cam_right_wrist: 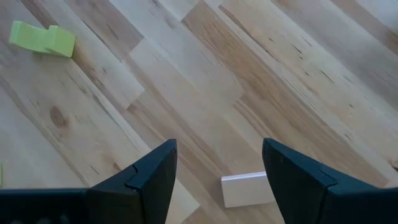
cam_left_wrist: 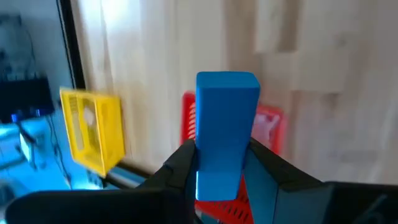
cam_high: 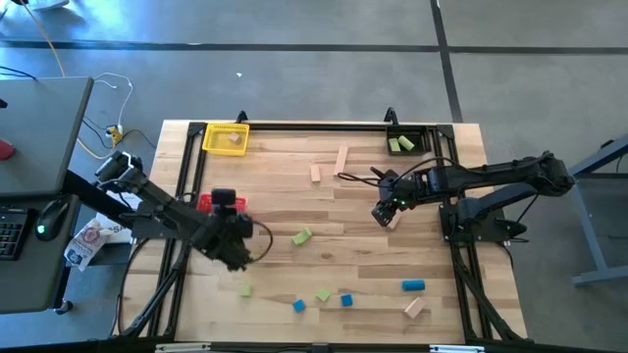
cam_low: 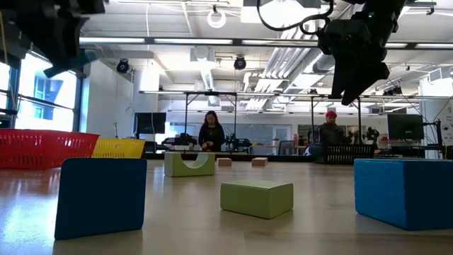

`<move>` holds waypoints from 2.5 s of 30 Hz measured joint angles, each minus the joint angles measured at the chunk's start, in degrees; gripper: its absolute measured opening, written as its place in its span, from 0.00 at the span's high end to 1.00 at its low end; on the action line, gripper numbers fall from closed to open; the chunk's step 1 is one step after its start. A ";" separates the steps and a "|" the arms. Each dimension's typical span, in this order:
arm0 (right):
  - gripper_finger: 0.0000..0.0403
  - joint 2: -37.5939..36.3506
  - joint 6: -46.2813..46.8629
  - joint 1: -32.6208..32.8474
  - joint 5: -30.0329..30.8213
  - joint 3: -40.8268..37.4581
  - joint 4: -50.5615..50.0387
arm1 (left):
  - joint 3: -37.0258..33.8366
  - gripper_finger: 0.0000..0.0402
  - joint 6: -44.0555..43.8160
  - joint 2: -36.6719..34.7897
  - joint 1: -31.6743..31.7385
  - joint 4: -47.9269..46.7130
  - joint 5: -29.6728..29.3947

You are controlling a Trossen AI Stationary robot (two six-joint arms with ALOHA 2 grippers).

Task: Sort & place blocks by color
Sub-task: Put the blue block into the red bin, then put the brown block into the yellow bin

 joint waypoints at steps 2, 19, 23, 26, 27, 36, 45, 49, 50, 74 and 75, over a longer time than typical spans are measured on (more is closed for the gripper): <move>0.45 0.00 0.00 0.00 0.00 0.00 0.00 | -2.88 0.81 0.00 -0.87 2.65 0.22 0.90; 0.45 0.00 0.48 0.00 -2.86 0.00 0.00 | -19.54 0.81 10.17 -3.57 19.17 14.66 12.33; 0.45 0.00 0.43 0.00 -3.31 0.00 -0.37 | -20.28 0.81 11.47 -3.50 22.18 15.02 14.61; 0.45 0.00 -0.71 0.00 -6.23 0.00 -1.95 | -21.12 0.79 14.10 -3.48 23.89 16.76 16.50; 0.45 0.00 -1.28 0.00 -7.03 0.00 -2.56 | -21.33 0.78 15.01 -3.48 24.40 17.38 17.37; 0.45 0.00 -2.58 0.00 -8.06 0.00 -5.74 | -21.70 0.65 15.69 -3.46 26.93 21.04 19.64; 0.45 0.00 -8.70 -0.02 -8.19 0.00 -5.84 | -21.70 0.56 13.68 -3.44 27.12 20.61 20.90; 0.45 0.00 -16.18 -0.02 -8.17 0.00 -5.26 | -21.60 0.56 13.54 -3.44 27.09 20.60 24.40; 0.45 0.00 -18.57 -0.02 -8.14 0.00 -5.21 | -21.34 0.56 13.42 -3.42 27.02 20.59 24.90; 0.45 16.68 -65.39 2.39 -7.24 0.00 -8.44 | -7.03 0.57 10.69 -3.42 18.76 20.66 26.76; 0.45 17.12 -66.29 2.96 -6.36 0.00 -8.46 | -7.03 0.57 10.69 -3.42 18.65 20.66 26.74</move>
